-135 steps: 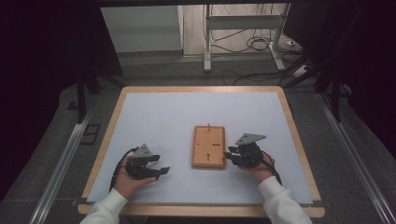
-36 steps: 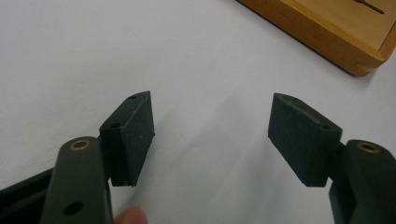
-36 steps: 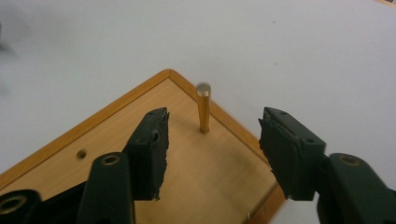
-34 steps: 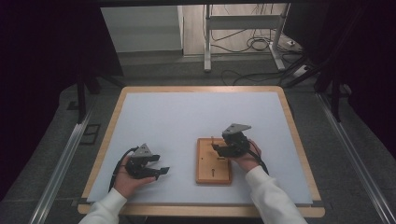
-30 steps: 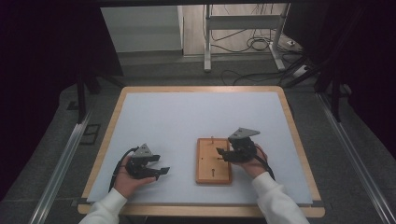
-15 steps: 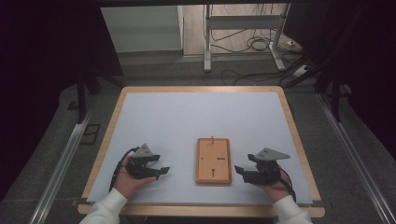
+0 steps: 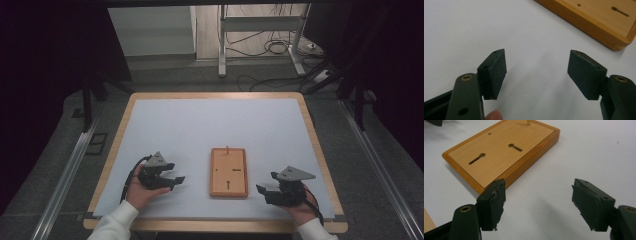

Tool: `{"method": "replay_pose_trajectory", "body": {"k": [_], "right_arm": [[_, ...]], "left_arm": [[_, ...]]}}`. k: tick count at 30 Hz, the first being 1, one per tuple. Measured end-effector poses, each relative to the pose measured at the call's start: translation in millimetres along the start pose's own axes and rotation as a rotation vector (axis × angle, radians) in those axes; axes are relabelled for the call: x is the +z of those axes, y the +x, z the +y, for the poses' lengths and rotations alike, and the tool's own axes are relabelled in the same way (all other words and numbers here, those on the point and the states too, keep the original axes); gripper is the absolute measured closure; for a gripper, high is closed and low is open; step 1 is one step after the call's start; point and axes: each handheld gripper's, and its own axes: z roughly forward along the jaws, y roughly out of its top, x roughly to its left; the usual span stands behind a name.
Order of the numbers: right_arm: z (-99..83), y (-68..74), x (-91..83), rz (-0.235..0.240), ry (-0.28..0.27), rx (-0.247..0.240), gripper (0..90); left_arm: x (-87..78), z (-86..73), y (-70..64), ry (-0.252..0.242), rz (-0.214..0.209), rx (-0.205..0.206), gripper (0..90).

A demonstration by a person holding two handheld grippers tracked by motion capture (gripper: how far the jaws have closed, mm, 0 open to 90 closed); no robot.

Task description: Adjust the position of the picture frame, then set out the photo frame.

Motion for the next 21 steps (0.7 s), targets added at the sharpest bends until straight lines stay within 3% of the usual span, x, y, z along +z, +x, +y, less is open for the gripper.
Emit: {"method": "replay_pose_trajectory", "body": {"k": [6,13,21], "right_arm": [[-0.3,6.1,-1.1,-0.003,0.012,-0.042,26.9],[-0.7,7.1,-0.6,-0.009,0.022,-0.052,26.5],[-2.0,6.1,1.8,-0.017,0.035,-0.04,26.0]], "left_arm": [[3.1,13.3,-4.5,-0.004,0.008,0.01,30.1],[11.5,33.6,-5.6,-0.024,-0.022,0.025,29.7],[23.1,52.3,-2.0,-0.026,-0.024,0.034,29.7]]}}
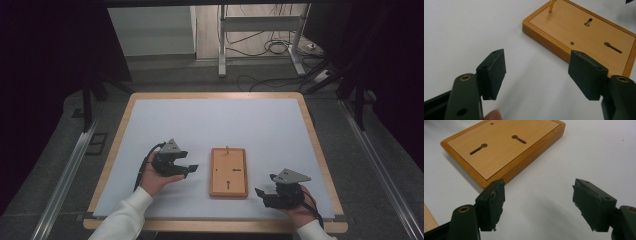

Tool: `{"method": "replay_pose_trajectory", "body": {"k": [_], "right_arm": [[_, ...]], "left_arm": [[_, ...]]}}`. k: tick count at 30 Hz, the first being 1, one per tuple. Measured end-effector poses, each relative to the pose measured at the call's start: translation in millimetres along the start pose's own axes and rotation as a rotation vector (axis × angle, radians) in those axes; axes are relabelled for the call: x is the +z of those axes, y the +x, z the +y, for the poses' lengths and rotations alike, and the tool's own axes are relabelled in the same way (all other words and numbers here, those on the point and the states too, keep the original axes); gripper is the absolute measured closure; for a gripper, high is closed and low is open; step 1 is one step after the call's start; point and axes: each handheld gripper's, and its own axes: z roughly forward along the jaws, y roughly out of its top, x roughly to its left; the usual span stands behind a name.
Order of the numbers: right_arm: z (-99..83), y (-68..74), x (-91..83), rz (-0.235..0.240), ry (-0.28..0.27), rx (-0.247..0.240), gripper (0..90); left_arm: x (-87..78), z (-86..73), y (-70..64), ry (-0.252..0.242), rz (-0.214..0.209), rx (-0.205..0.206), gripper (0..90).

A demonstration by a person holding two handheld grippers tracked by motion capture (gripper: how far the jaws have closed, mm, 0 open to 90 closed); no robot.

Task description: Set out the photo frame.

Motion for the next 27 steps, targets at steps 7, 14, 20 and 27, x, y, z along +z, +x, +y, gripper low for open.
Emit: {"method": "replay_pose_trajectory", "body": {"k": [7,14,20,27], "right_arm": [[-0.2,0.8,1.0,0.002,0.003,-0.005,25.6],[-0.6,-0.3,0.9,-0.002,0.002,-0.004,25.2],[-1.3,-1.0,1.7,-0.006,0.009,-0.004,24.4],[-1.6,-1.1,2.8,-0.007,0.011,-0.004,24.3]], "left_arm": [[14.0,18.3,-1.5,-0.012,-0.026,0.016,29.5],[38.5,37.4,-4.3,-0.003,-0.052,0.048,29.4],[62.1,50.8,-5.9,0.011,-0.076,0.059,29.8],[83.9,63.9,-7.4,0.017,-0.11,0.069,30.9]]}}
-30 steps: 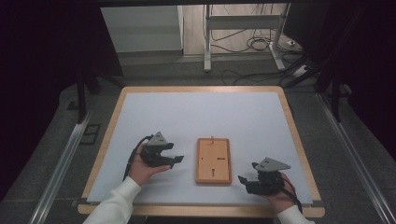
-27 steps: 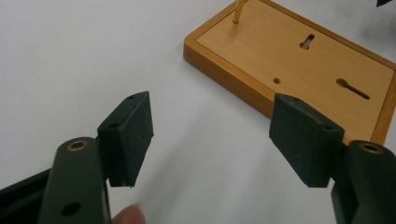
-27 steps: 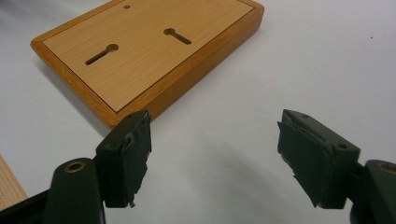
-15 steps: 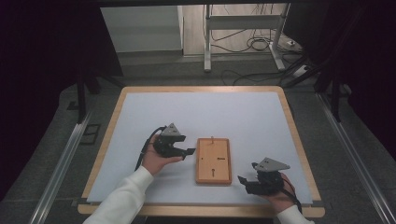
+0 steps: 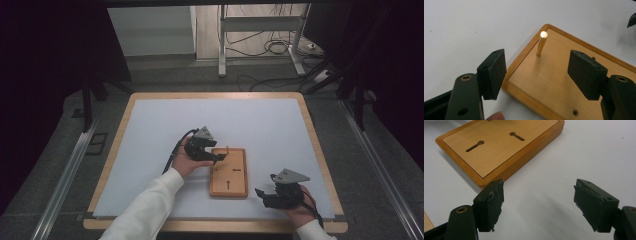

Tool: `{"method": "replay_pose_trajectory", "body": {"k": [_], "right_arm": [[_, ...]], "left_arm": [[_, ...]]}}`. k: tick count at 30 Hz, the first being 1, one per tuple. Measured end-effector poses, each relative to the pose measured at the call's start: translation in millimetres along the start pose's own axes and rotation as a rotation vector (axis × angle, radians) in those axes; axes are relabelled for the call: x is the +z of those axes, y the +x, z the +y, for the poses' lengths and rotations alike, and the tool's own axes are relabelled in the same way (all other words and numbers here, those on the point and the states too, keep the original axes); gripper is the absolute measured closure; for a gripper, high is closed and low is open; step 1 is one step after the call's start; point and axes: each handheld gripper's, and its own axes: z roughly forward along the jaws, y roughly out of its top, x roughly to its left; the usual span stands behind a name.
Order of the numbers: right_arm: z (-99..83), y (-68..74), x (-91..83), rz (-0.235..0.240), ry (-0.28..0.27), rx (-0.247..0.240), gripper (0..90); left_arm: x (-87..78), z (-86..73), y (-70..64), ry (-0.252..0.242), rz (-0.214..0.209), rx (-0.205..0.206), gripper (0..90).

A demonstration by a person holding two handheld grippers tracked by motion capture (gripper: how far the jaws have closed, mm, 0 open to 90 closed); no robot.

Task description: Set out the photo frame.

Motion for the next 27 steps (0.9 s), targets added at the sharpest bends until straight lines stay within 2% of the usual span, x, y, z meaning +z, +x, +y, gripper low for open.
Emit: {"method": "replay_pose_trajectory", "body": {"k": [4,12,18,24,27], "right_arm": [[0.0,0.2,0.3,0.0,0.003,0.0,24.2],[0.0,-0.4,-0.2,0.0,-0.002,0.001,24.2],[0.0,-0.5,-0.1,-0.001,0.0,0.001,24.2],[0.0,-0.8,0.3,-0.005,0.007,0.002,24.2],[0.1,-1.0,0.3,-0.014,0.005,0.005,24.2]], "left_arm": [[12.2,8.9,-1.2,-0.001,-0.022,0.013,34.1],[28.9,12.1,-1.6,0.026,-0.012,0.044,49.5],[30.1,10.8,0.6,0.022,-0.003,0.045,65.3],[31.2,11.1,-0.3,0.021,-0.023,0.045,82.8],[31.3,12.1,1.2,0.027,-0.035,0.038,83.5]]}}
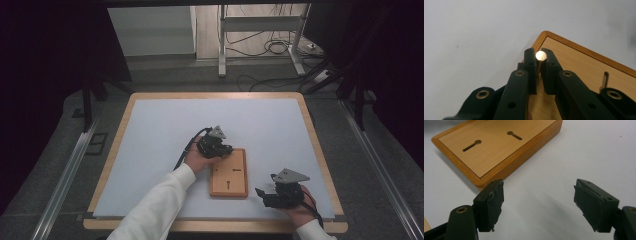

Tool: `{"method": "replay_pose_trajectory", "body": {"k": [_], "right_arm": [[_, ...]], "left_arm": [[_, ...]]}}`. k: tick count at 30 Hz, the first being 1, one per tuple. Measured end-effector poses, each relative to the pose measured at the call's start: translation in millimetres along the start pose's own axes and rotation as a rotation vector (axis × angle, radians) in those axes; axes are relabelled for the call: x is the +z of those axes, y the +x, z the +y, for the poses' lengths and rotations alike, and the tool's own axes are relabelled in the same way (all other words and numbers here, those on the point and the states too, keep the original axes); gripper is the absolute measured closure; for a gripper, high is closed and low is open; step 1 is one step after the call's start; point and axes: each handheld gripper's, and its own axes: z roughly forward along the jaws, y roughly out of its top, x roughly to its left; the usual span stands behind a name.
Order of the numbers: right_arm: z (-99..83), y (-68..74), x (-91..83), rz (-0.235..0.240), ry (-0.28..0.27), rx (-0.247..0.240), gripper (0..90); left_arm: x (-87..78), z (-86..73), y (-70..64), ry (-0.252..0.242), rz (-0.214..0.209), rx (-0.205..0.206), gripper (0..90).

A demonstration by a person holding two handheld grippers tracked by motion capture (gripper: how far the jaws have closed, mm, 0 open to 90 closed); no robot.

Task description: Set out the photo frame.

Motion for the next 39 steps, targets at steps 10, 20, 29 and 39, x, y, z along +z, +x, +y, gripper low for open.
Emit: {"method": "replay_pose_trajectory", "body": {"k": [10,20,29,39], "right_arm": [[8.0,13.7,-5.4,0.0,-0.038,-0.107,21.2],[16.7,41.2,-1.7,0.008,-0.013,-0.245,15.3],[19.9,54.3,9.5,-0.024,-0.002,-0.302,11.1],[28.7,73.6,38.4,-0.15,0.021,-0.431,11.3]], "left_arm": [[-0.4,0.6,10.0,0.012,-0.081,-0.055,82.6],[0.0,4.8,17.2,0.04,-0.124,-0.089,82.2],[0.7,5.5,25.4,0.043,-0.166,-0.143,82.3],[1.6,7.0,29.8,0.05,-0.184,-0.168,82.3]]}}
